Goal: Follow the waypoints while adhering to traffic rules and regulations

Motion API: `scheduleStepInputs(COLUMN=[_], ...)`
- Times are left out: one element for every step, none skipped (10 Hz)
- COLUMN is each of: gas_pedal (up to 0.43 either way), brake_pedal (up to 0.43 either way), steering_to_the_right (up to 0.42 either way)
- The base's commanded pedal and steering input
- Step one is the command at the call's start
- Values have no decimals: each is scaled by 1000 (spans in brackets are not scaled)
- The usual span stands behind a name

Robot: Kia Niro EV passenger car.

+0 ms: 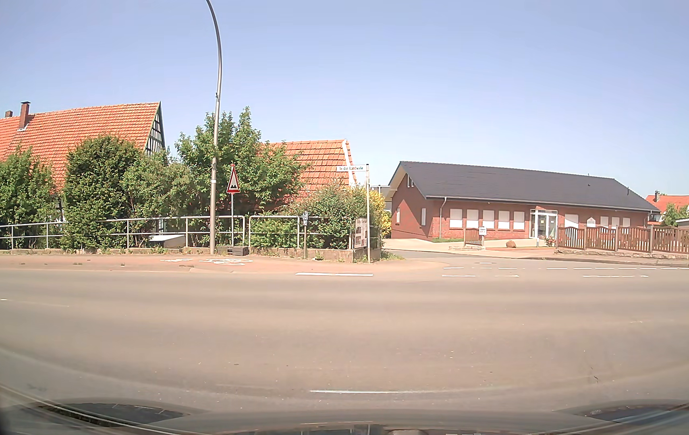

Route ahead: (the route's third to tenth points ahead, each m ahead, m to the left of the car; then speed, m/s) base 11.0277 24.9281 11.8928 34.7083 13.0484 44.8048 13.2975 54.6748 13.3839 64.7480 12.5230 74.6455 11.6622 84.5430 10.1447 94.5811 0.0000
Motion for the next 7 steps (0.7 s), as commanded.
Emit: scheduleStepInputs(gas_pedal=[0, 0, 0, 0, 0, 0, 0], brake_pedal=[293, 293, 293, 293, 293, 293, 293], steering_to_the_right=[-10, -10, -10, -11, -10, -11, -12])
